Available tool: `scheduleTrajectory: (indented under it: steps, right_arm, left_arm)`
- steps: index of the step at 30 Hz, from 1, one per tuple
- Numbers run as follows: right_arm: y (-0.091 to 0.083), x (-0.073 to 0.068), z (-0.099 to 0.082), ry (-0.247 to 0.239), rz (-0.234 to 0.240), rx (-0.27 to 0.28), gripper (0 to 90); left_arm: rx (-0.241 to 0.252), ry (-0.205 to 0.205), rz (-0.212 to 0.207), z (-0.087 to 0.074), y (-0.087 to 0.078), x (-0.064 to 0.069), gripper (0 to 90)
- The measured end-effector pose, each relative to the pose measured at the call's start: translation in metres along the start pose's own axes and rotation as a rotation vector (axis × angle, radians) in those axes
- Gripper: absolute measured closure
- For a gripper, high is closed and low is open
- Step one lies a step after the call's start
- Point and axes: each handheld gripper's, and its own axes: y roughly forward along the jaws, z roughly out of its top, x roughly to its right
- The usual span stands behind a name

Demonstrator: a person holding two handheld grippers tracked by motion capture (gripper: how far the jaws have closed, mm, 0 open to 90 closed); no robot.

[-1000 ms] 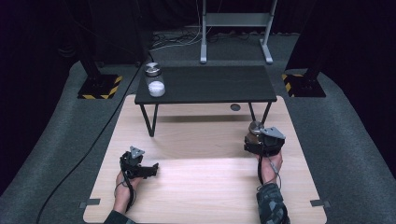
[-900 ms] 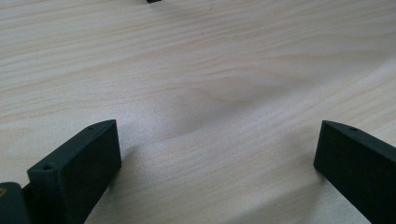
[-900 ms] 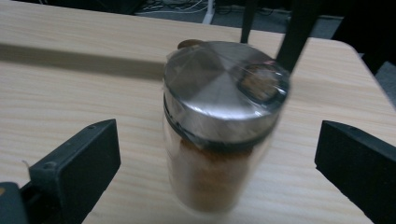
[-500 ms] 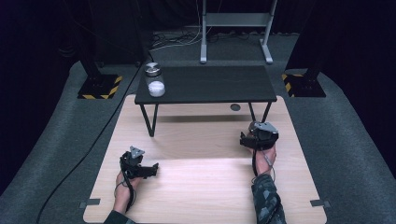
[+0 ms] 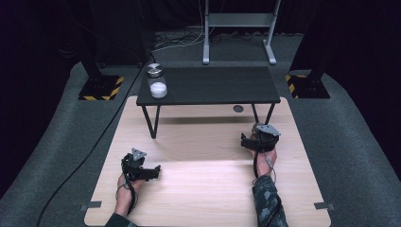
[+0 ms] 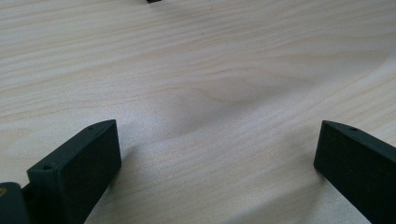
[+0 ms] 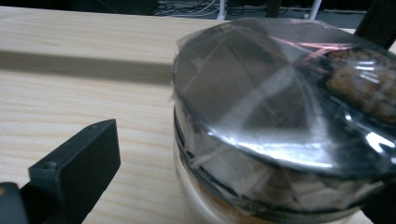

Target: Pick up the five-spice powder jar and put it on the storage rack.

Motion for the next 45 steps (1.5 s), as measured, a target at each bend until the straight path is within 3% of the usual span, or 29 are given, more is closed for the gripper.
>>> scheduleTrajectory:
  steps: [2,3,14,27,45]
  right_arm:
    - [0.0,-0.001,-0.001,0.008,-0.008,0.001,1.2]
    - [-0.002,-0.009,-0.004,0.038,-0.08,0.018,29.1]
    - [-0.006,-0.007,-0.009,0.062,-0.083,0.039,29.8]
    - [-0.012,-0.006,-0.008,0.052,-0.085,0.02,29.8]
    - [-0.033,-0.007,-0.01,0.029,-0.072,0.041,29.8]
  left_arm:
    - [0.0,0.0,0.0,0.0,0.0,0.0,0.2]
    - [0.001,-0.002,0.0,0.0,0.0,0.0,0.2]
    - [0.0,-0.002,0.0,0.0,0.0,0.0,0.3]
    - [0.0,-0.001,0.0,0.0,0.0,0.0,0.3]
    - [0.001,-0.002,0.0,0.0,0.0,0.0,0.3]
